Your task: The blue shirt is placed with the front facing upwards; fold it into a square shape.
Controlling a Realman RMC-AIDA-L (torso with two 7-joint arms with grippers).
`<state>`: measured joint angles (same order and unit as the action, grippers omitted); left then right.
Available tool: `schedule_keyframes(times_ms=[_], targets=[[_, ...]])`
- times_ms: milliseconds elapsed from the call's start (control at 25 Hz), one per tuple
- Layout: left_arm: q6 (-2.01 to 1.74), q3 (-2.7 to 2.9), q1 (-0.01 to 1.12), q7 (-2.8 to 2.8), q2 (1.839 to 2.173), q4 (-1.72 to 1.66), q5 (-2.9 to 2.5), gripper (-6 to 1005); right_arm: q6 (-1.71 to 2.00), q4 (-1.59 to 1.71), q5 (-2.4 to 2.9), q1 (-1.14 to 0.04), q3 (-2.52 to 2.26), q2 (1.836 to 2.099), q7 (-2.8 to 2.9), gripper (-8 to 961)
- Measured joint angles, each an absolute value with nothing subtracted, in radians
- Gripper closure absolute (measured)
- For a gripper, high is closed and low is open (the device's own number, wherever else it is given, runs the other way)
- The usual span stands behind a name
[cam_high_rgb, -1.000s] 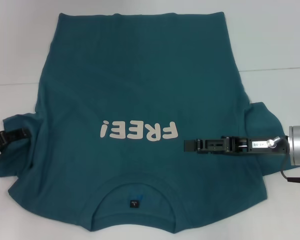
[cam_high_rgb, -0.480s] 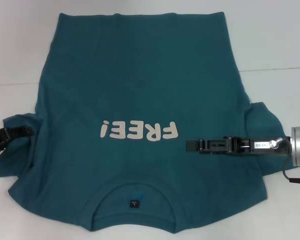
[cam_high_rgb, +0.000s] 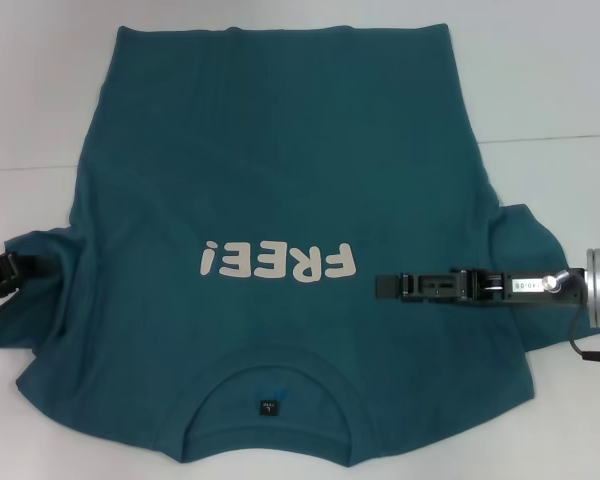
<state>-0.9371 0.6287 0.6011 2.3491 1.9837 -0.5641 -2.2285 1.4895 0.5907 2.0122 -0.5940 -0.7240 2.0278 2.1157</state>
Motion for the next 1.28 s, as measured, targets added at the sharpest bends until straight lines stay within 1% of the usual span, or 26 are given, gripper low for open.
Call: schedule_keyframes(times_ms=[200, 520, 760, 880, 1280], targets=[[-0.933, 0.629, 0.601, 2.346, 1.983, -0.564, -2.229, 736, 1.489, 0.587, 2.01, -0.595, -0.724, 2.023, 2.116, 56], [-0.93, 0.633, 0.602, 2.343, 1.984, -0.571, -2.24, 930, 1.487, 0.586, 2.003, -0.594, -0.724, 2.021, 2.115, 56], [-0.93, 0.632, 0.604, 2.343, 1.987, -0.575, -2.252, 975, 1.487, 0.586, 2.003, -0.594, -0.722, 2.022, 2.115, 56], [-0.929, 0.626, 0.599, 2.348, 1.987, -0.591, -2.25, 975, 1.487, 0.586, 2.003, -0.594, -0.722, 2.022, 2.115, 56], [-0.926, 0.608, 0.581, 2.379, 1.961, -0.625, -2.255, 975, 1.488, 0.583, 2.003, -0.594, -0.722, 2.022, 2.12, 55]])
